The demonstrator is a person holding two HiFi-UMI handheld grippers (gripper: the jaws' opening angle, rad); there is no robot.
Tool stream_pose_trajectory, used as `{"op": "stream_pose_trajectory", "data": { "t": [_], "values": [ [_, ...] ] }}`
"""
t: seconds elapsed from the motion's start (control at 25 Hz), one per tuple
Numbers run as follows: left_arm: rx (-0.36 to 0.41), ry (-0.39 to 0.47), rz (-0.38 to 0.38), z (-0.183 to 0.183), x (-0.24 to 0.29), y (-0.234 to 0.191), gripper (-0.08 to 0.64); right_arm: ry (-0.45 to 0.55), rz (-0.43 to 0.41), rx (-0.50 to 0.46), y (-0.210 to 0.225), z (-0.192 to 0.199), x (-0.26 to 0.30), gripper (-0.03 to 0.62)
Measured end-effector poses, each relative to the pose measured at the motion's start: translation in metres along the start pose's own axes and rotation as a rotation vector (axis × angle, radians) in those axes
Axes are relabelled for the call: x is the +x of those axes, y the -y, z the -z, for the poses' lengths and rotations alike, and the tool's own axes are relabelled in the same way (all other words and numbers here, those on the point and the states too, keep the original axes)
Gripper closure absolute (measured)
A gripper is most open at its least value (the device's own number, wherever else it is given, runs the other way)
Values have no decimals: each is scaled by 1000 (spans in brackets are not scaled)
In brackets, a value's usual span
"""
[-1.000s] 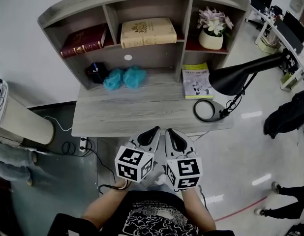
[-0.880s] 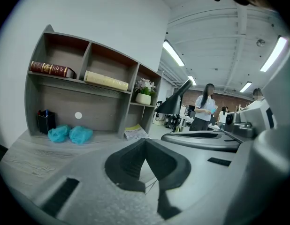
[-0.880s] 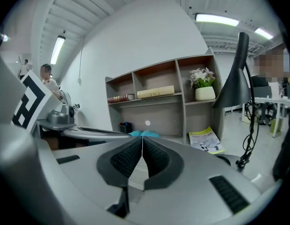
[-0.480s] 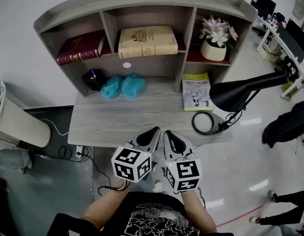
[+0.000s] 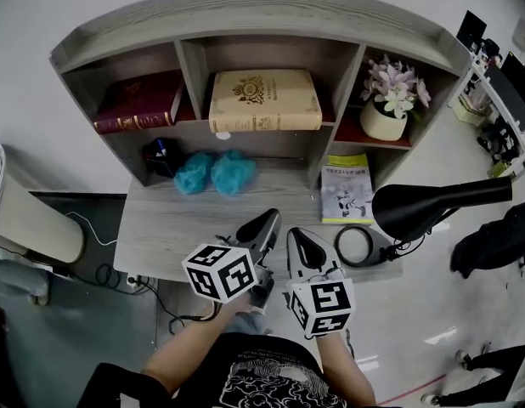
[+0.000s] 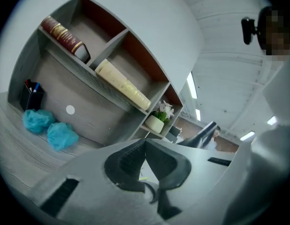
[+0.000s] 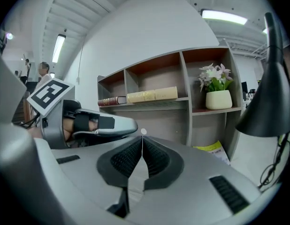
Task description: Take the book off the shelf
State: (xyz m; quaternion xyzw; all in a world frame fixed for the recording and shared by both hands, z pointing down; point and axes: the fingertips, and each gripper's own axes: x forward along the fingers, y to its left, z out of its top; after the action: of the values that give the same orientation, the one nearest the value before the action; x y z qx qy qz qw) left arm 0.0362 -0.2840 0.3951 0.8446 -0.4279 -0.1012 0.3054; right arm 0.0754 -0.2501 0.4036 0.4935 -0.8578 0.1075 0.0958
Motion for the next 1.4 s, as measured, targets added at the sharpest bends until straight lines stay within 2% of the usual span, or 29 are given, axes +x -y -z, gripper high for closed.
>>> {"op": "stream_pose_trajectory", "data": {
  "t": [0.24,0.4,0.48,0.56,0.8,0.96,1.2,1.24,1.32,1.4],
  "values": [
    [-228,149,76,-58,25,-18,554,2,5,-12,12,-17,29,575],
    [-361,210,137,-84,40,-27,544,-5,3,-22,16,-23,45,575],
    [-436,230,179,-93,46,-29,441,-9,2,-24,17,-25,51,575],
    [-500,252,206,-101,52,-32,401,-13,1,-26,20,-27,58,575],
    [-622,348,199,-131,62,-51,294,-15,0,-30,27,-32,77,575],
    [-690,384,154,-144,73,-70,262,-25,3,-29,30,-30,85,575],
    [-764,402,109,-154,87,-81,262,-44,8,-25,35,-25,90,575],
    [-776,401,102,-154,88,-81,270,-46,10,-24,36,-24,90,575],
    [-801,397,88,-152,89,-82,336,-48,13,-23,37,-23,89,575],
    [-818,396,85,-151,88,-83,342,-48,14,-24,37,-22,88,575]
  ]
}}
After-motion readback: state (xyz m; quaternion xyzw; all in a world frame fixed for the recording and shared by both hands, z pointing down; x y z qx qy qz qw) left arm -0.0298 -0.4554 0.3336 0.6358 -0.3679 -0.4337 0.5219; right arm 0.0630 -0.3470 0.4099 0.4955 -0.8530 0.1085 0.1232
